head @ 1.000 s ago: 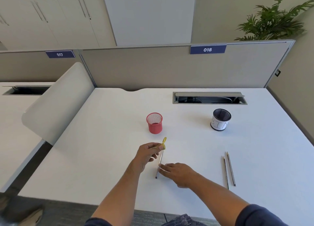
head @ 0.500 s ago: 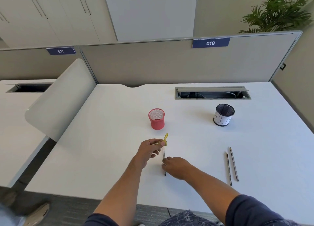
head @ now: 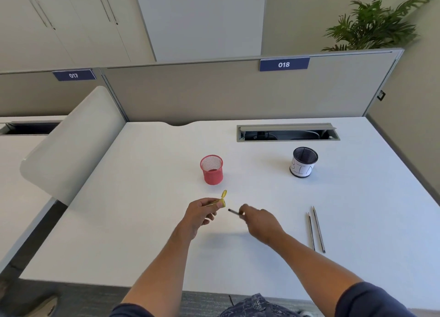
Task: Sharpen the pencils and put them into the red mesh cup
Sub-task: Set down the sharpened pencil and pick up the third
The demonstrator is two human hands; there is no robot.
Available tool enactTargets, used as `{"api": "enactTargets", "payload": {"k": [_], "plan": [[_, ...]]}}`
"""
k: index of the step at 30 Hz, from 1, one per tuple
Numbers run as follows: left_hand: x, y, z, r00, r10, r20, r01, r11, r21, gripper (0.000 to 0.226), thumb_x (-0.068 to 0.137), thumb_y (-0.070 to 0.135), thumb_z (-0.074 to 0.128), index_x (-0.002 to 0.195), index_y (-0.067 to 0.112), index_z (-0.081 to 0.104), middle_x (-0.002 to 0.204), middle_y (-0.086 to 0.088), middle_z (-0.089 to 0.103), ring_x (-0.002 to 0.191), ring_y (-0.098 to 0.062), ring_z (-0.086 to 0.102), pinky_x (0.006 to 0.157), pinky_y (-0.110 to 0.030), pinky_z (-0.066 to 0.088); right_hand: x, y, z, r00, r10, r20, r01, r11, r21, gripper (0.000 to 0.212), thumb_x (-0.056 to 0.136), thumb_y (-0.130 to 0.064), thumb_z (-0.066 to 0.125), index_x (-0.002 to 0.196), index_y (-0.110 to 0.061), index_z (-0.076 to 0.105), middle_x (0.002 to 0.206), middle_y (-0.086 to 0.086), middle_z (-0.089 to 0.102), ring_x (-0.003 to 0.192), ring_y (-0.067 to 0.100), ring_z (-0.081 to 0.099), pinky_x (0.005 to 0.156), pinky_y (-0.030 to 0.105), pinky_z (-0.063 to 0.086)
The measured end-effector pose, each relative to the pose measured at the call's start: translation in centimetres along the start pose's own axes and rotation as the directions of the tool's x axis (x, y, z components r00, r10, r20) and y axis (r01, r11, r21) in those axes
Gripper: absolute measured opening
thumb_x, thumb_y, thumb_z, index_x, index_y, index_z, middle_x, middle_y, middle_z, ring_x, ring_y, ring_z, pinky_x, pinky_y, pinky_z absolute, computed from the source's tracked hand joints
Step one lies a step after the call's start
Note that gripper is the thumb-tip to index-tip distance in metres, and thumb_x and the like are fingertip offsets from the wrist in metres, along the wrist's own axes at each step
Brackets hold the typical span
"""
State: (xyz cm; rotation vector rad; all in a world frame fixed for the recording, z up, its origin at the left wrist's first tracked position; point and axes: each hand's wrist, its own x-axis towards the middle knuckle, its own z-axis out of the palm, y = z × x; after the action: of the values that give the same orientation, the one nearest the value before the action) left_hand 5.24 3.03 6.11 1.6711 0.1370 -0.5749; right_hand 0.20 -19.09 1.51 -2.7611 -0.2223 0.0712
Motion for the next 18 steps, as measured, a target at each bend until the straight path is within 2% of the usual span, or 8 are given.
{"api": "enactTargets", "payload": {"k": [3, 5, 8, 10, 12, 14, 16, 18], "plan": [[0.0, 0.0, 0.3, 1.000, -0.005, -0.002, 0.005, 1.000, 0.000, 0.032, 0.075, 0.040, 0.086, 0.099, 0.019, 0.082, 0.074, 0.001, 0.063, 0.063, -0.013, 0.053, 0.065, -0.026, 0.038, 0.3, 0.8, -1.1, 0.966, 0.258, 0.018, -0.244, 0.884, 0.398, 0.014, 0.100, -0.037, 0.055, 0.100, -0.025, 0.060, 0.075, -0.008, 0.060, 0.064, 0.014, 0.053, 0.060, 0.032, 0.042], [0.0, 0.1, 0.5, 1.000, -0.009, 0.001, 0.009, 1.000, 0.003, 0.027, 0.080, 0.037, 0.084, 0.100, 0.019, 0.082, 0.074, 0.001, 0.062, 0.063, -0.013, 0.053, 0.065, -0.026, 0.038, 0.4, 1.4, -1.5, 0.935, 0.355, 0.028, -0.307, 0.765, 0.566, 0.021, 0.094, -0.041, 0.065, 0.084, -0.023, 0.064, 0.067, -0.009, 0.056, 0.060, 0.009, 0.050, 0.057, 0.025, 0.039], [0.1, 0.3, 0.8, 1.000, -0.005, 0.009, 0.005, 1.000, 0.004, 0.028, 0.079, 0.037, 0.084, 0.100, 0.019, 0.082, 0.073, 0.001, 0.062, 0.063, -0.013, 0.053, 0.065, -0.027, 0.038, 0.5, 1.8, -1.7, 0.913, 0.408, -0.016, -0.302, 0.701, 0.646, 0.025, 0.092, -0.045, 0.067, 0.080, -0.024, 0.072, 0.087, -0.005, 0.060, 0.076, 0.010, 0.056, 0.067, 0.022, 0.041], [0.2, 0.4, 0.8, 1.000, -0.003, 0.011, 0.003, 1.000, 0.008, 0.027, 0.079, 0.037, 0.084, 0.100, 0.019, 0.082, 0.074, 0.001, 0.062, 0.063, -0.013, 0.053, 0.066, -0.028, 0.038, 0.5, 1.9, -2.0, 0.892, 0.451, -0.016, -0.307, 0.632, 0.712, 0.026, 0.091, -0.050, 0.068, 0.082, -0.027, 0.077, 0.088, -0.004, 0.063, 0.078, 0.011, 0.058, 0.070, 0.024, 0.042], [0.3, 0.5, 0.8, 1.000, -0.002, 0.015, 0.001, 1.000, 0.012, 0.025, 0.081, 0.036, 0.084, 0.100, 0.019, 0.082, 0.074, 0.001, 0.062, 0.063, -0.013, 0.053, 0.066, -0.027, 0.038, 0.6, 2.2, -2.5, 0.878, 0.478, 0.028, -0.281, 0.467, 0.839, 0.026, 0.089, -0.045, 0.071, 0.082, -0.021, 0.079, 0.075, -0.002, 0.068, 0.065, 0.015, 0.057, 0.066, 0.027, 0.044], [0.3, 0.6, 0.8, 1.000, 0.002, 0.024, -0.002, 1.000, 0.012, 0.031, 0.077, 0.039, 0.085, 0.100, 0.019, 0.081, 0.074, 0.001, 0.062, 0.063, -0.012, 0.053, 0.066, -0.027, 0.038, 0.6, 2.6, -3.1, 0.874, 0.482, 0.055, -0.210, 0.274, 0.939, 0.020, 0.089, -0.031, 0.076, 0.084, -0.011, 0.079, 0.070, 0.005, 0.070, 0.062, 0.019, 0.060, 0.059, 0.027, 0.047], [0.2, 0.7, 0.9, 1.000, 0.006, 0.029, -0.007, 1.000, 0.015, 0.040, 0.071, 0.045, 0.084, 0.101, 0.019, 0.081, 0.074, 0.002, 0.062, 0.063, -0.012, 0.053, 0.066, -0.027, 0.038, 0.5, 2.8, -3.5, 0.878, 0.472, 0.087, -0.155, 0.108, 0.982, 0.017, 0.087, -0.020, 0.078, 0.091, -0.004, 0.078, 0.078, 0.014, 0.074, 0.068, 0.025, 0.068, 0.059, 0.026, 0.053], [0.2, 0.7, 0.9, 1.000, 0.009, 0.030, -0.010, 1.000, 0.019, 0.045, 0.067, 0.048, 0.083, 0.101, 0.019, 0.081, 0.074, 0.002, 0.061, 0.063, -0.012, 0.053, 0.066, -0.027, 0.038, 0.5, 2.9, -3.8, 0.887, 0.446, 0.123, -0.140, 0.006, 0.990, 0.017, 0.085, -0.017, 0.080, 0.094, -0.003, 0.078, 0.086, 0.020, 0.076, 0.075, 0.028, 0.073, 0.064, 0.028, 0.057]]}}
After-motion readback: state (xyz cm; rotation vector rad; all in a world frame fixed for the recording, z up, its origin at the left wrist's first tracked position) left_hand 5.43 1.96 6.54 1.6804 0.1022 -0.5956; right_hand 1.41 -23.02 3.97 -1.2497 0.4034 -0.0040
